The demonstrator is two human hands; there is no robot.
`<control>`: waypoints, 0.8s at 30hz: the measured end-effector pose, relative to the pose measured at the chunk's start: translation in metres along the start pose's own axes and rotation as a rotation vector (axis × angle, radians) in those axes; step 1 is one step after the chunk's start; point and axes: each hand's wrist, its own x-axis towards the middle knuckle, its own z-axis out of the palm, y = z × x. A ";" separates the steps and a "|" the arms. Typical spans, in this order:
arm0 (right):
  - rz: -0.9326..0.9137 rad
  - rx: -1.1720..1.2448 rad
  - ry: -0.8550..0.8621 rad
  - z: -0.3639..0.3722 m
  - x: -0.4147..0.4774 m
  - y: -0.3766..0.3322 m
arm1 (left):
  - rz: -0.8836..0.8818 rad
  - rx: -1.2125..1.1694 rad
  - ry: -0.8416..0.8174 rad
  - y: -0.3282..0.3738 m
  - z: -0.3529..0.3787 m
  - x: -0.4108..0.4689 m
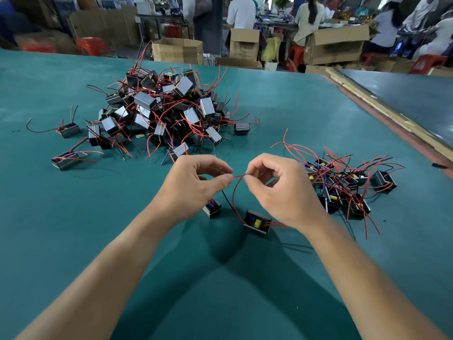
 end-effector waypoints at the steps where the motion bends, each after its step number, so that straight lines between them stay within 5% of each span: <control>1: 0.001 -0.017 0.023 0.000 0.000 0.001 | -0.032 -0.011 0.027 -0.001 -0.001 0.001; 9: -0.001 -0.083 0.137 0.000 0.003 0.006 | -0.185 -0.059 0.069 -0.002 -0.005 0.003; 24: -0.085 -0.221 0.132 0.001 0.001 0.006 | -0.035 0.031 0.028 -0.005 0.003 -0.001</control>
